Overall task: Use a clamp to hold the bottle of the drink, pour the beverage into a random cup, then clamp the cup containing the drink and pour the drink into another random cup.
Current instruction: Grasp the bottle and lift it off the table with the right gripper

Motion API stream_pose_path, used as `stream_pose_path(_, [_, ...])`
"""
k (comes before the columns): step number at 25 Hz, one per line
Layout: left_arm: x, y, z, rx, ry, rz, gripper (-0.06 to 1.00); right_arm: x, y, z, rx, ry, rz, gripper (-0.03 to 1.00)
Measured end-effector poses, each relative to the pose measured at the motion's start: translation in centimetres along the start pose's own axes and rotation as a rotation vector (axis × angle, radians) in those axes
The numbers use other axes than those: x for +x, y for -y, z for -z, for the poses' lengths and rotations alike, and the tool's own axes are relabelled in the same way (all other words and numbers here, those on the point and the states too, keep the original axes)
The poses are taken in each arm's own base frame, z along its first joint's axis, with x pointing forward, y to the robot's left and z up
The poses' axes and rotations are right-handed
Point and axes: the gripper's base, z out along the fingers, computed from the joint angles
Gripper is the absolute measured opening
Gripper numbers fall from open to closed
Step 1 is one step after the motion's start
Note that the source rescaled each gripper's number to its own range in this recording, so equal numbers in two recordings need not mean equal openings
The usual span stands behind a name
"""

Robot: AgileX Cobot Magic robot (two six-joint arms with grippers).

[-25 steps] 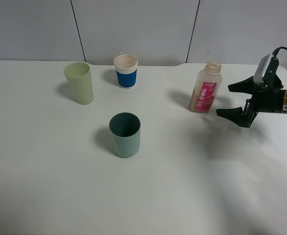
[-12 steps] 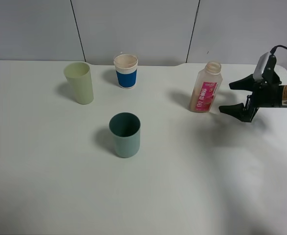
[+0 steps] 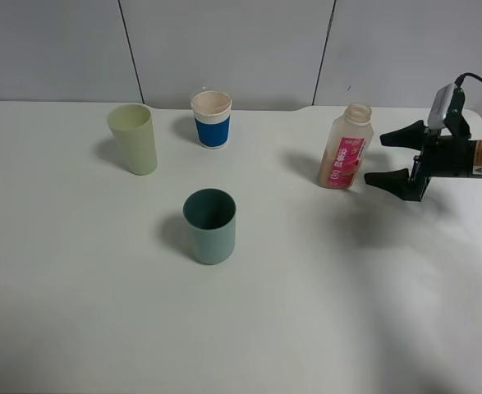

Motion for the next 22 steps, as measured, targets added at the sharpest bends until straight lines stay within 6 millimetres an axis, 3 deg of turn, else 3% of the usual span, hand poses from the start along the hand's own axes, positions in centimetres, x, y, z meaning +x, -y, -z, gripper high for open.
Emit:
stream_pose_path(2, [0.0,0.0,0.0,0.0,0.0,0.0,1.0,-0.2,0.3,0.0,-0.002,0.005,-0.009,0.83])
stream_pose_path(3, [0.0,0.0,0.0,0.0,0.0,0.0,1.0,-0.2,0.9,0.0,-0.004,-0.013,-0.025,0.91])
stream_pose_path(5, [0.0,0.0,0.0,0.0,0.0,0.0,1.0,-0.4,1.2,0.0,-0.014,-0.018,-0.029,0.95])
stream_pose_path(11, [0.0,0.0,0.0,0.0,0.0,0.0,1.0,-0.3,1.3,-0.6,-0.049,-0.02,-0.015,0.96])
stream_pose_path(15, [0.0,0.0,0.0,0.0,0.0,0.0,1.0,0.4,0.6,-2.1,-0.106,-0.019,0.005,0.96])
stream_pose_path(22, [0.0,0.0,0.0,0.0,0.0,0.0,1.0,-0.2,-0.2,-3.9,-0.149,0.003,0.063,0.96])
